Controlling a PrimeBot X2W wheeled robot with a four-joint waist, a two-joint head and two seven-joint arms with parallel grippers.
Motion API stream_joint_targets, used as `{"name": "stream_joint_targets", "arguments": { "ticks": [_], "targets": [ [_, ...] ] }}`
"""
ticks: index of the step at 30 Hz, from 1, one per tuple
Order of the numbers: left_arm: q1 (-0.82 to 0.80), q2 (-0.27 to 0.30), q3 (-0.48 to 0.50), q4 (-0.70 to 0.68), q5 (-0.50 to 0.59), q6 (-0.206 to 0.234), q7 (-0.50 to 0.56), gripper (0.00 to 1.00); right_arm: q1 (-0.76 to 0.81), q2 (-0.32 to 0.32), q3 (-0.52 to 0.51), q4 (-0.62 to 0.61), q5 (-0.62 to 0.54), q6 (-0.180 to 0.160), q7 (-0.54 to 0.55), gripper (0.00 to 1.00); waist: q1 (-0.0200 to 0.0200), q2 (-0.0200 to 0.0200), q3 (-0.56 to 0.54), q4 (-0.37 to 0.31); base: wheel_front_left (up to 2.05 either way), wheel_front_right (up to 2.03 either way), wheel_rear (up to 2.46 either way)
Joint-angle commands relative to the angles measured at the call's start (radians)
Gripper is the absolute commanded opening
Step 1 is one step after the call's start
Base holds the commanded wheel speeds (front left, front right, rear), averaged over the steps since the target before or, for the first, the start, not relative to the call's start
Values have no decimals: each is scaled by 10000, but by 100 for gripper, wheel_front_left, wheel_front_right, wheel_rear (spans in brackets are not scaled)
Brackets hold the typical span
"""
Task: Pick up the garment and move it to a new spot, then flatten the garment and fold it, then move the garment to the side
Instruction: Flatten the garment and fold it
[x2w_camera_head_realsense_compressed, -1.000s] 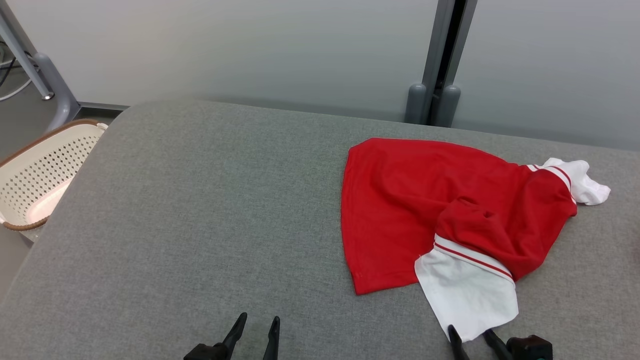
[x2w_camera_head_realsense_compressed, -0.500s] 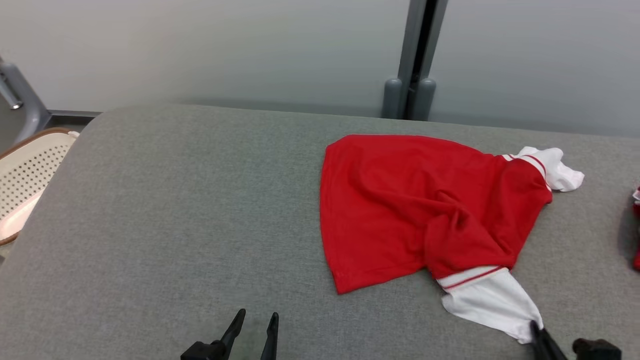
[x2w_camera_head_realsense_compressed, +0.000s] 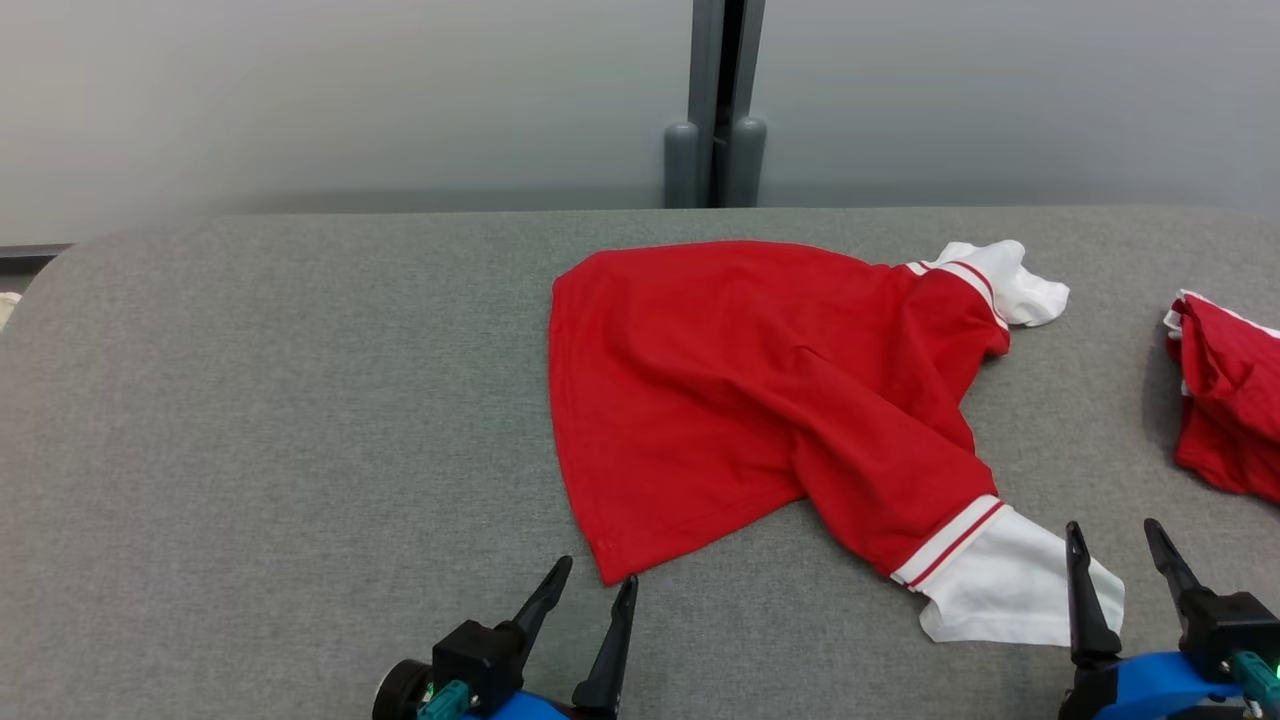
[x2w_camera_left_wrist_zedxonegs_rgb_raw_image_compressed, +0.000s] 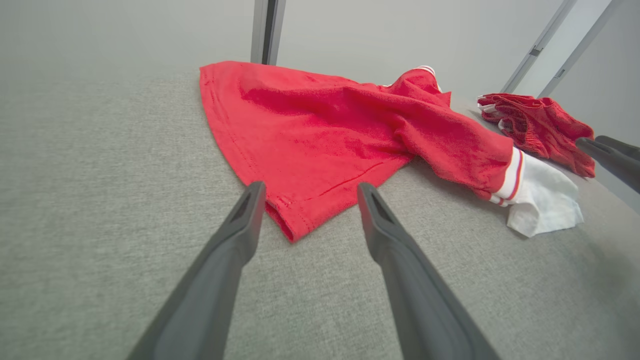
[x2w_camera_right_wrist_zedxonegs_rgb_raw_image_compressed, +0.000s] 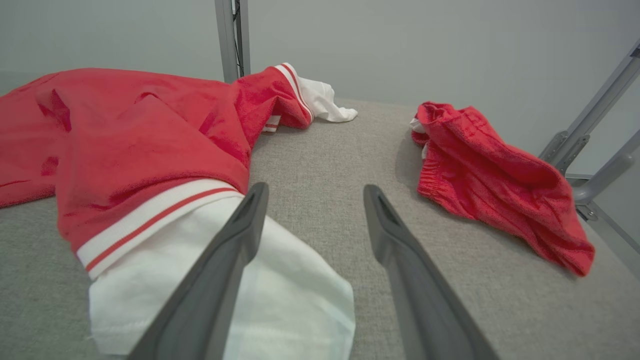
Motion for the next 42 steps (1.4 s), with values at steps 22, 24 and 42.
{"name": "stream_joint_targets", "arguments": {
  "ticks": [22, 24, 42],
  "targets": [
    [-1212, 5, 326, 1749, 398, 297, -24, 100, -161, 201, 776, -774, 581, -3, -1, 100, 0, 0, 808, -935, 0, 0, 0],
    [-1241, 4, 328, 1767, 361, 300, -24, 100, -172, 201, 823, -764, 612, -3, -1, 100, 0, 0, 818, -936, 0, 0, 0],
    [-1708, 7, -128, 2917, -554, 516, 14, 90, -356, 198, 1060, -659, 769, -3, -1, 100, 0, 0, 992, -1133, 0, 0, 0]
  ]
}}
